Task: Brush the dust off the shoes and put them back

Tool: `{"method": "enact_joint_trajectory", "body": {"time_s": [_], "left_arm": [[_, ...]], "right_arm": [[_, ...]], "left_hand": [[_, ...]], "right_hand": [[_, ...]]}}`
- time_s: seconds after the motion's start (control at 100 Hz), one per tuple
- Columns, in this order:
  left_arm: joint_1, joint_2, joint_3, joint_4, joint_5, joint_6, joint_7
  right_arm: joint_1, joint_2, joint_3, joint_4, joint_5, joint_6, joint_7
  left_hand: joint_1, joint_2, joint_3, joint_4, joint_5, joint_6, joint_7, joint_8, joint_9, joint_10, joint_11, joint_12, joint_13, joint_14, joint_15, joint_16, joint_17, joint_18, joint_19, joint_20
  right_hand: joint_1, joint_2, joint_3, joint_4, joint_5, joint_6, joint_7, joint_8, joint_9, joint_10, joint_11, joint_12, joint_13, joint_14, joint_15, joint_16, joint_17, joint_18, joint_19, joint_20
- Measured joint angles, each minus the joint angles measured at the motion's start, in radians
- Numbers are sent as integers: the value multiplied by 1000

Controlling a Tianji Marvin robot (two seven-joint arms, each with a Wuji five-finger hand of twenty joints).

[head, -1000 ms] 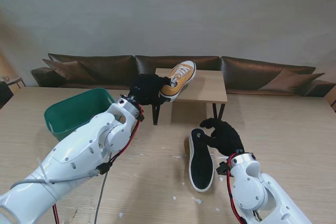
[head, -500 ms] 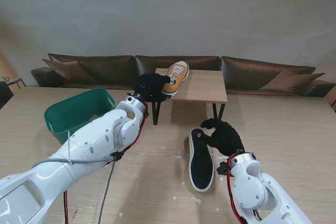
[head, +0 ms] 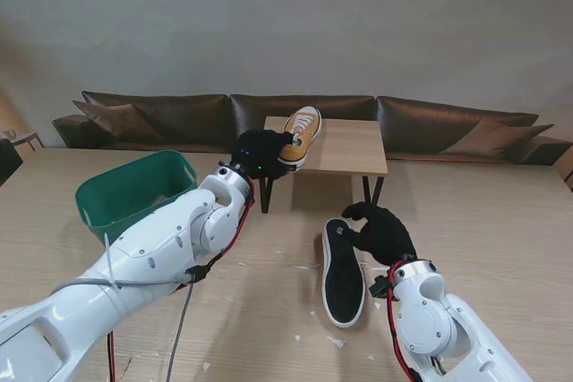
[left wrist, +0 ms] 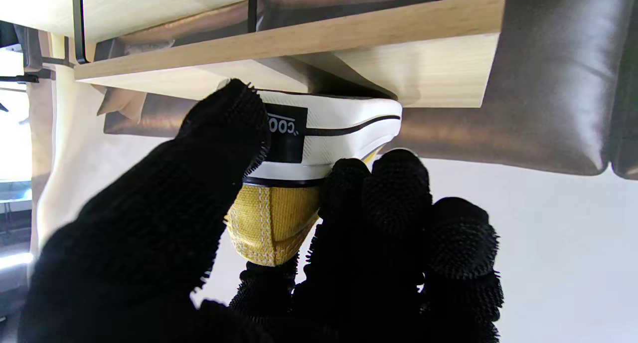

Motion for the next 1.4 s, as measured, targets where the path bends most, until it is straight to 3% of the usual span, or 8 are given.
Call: {"method": "enact_joint_trajectory", "body": {"time_s": [0.16, 0.2, 0.25, 0.57, 0.89, 1.1, 1.25, 1.4], "left_arm": [[26, 28, -25, -56, 34, 6, -63], [30, 33, -30, -63, 36, 6, -69], [36, 38, -37, -71, 38, 6, -76], [60, 55, -64, -97, 62, -3, -92], [208, 82, -236, -336, 22, -14, -198], [310, 101, -343, -451, 90, -96, -206], [435, 120, -437, -568, 79, -133, -292], [561, 134, -498, -623, 125, -168, -254]], "right_arm": [[3, 0, -3, 4, 1, 0, 0], [3, 0, -3, 4, 1, 0, 0], [3, 0, -4, 4, 1, 0, 1], [5, 0, -6, 8, 2, 2, 1], [6, 0, -6, 9, -3, 11, 3], [7, 2, -19, 0, -44, 87, 9], [10, 4, -35, -13, -68, 199, 13], [25, 7, -63, -31, -87, 316, 50]], "left_hand": [[-48, 54, 34, 4, 14, 33, -194, -107, -61, -8, -21, -196, -33, 4, 10, 0, -32, -1, 0, 16], [-80, 70, 56, 46, 14, 49, -308, -166, -83, -12, -23, -218, -34, 4, 10, 0, -41, -1, 0, 24], [-104, 79, 57, 57, 14, 56, -454, -260, -105, -11, -26, -236, -62, 9, 10, 3, -61, -1, 0, 27], [-170, 152, 7, 57, -62, 57, -850, -552, -213, 31, -193, -396, -137, 44, -6, 12, -127, -1, -2, 65], [-203, 264, -197, 77, -150, 15, -913, -657, -320, 95, -415, -732, -324, 154, -351, -124, -302, 58, -226, 91], [-201, 312, -232, 96, -105, 13, -876, -636, -319, 75, -410, -743, -369, 160, -447, -169, -360, 62, -317, 65], [-200, 324, -234, 97, -37, 13, -832, -590, -282, 75, -384, -710, -369, 160, -447, -171, -361, 66, -317, 66], [-200, 335, -234, 96, 34, 25, -787, -527, -221, 75, -341, -648, -365, 160, -419, -171, -339, 71, -308, 77]], "right_hand": [[0, 0, 0, 0, 0, 0, 0, 0, 0, 0, 0, 0, 0, 0, 0, 0, 0, 0, 0, 0], [0, 0, 0, 0, 0, 0, 0, 0, 0, 0, 0, 0, 0, 0, 0, 0, 0, 0, 0, 0], [0, 0, 0, 0, 0, 0, 0, 0, 0, 0, 0, 0, 0, 0, 0, 0, 0, 0, 0, 0], [0, 0, 0, 0, 0, 0, 0, 0, 0, 1, 0, 0, 0, 0, 0, 0, 0, 0, 0, 0], [0, 0, 0, 0, 0, 0, 0, 0, 0, 1, 0, 0, 0, 0, 0, 0, 0, 0, 0, 0], [0, 0, 0, 0, 0, 0, 0, 0, 0, 1, 0, 0, 0, 0, 2, 0, 0, 0, 0, 0], [-13, 1, -14, 0, 0, 2, 0, 0, 0, 4, 0, 0, 0, 12, 7, 0, 0, 0, 0, 0], [-39, 3, -93, 0, -12, 31, -17, -2, 0, 5, 0, 0, 0, 22, 7, 0, -1, 0, 0, 0]]}}
